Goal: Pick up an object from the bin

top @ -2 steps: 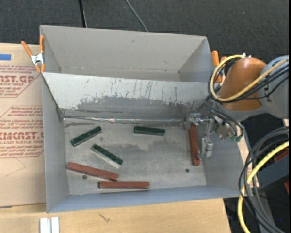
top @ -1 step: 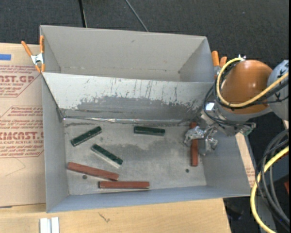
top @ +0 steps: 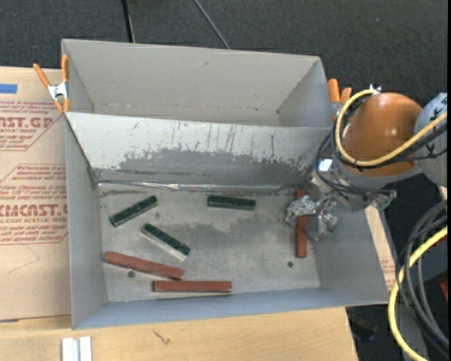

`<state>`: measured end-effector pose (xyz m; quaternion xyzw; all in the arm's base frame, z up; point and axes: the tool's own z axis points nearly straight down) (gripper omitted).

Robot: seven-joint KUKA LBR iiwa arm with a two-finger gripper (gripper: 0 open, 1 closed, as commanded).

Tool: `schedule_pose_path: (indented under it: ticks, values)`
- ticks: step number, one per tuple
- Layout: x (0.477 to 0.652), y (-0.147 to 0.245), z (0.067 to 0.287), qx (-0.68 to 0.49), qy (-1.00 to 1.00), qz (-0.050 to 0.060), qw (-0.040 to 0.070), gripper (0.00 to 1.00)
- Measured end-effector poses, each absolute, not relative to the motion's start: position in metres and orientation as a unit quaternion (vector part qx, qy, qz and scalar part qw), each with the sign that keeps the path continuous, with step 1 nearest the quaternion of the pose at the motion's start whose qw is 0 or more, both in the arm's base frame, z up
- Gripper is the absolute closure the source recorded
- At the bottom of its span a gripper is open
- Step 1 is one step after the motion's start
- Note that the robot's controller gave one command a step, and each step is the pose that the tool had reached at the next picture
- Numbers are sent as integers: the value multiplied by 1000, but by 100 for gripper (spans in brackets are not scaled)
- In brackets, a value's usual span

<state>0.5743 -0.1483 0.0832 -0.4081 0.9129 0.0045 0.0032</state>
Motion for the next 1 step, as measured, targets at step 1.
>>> schedule_pose_path:
  ticks: [1]
  values:
    - [538, -154, 239, -397, 918, -1, 2, 100]
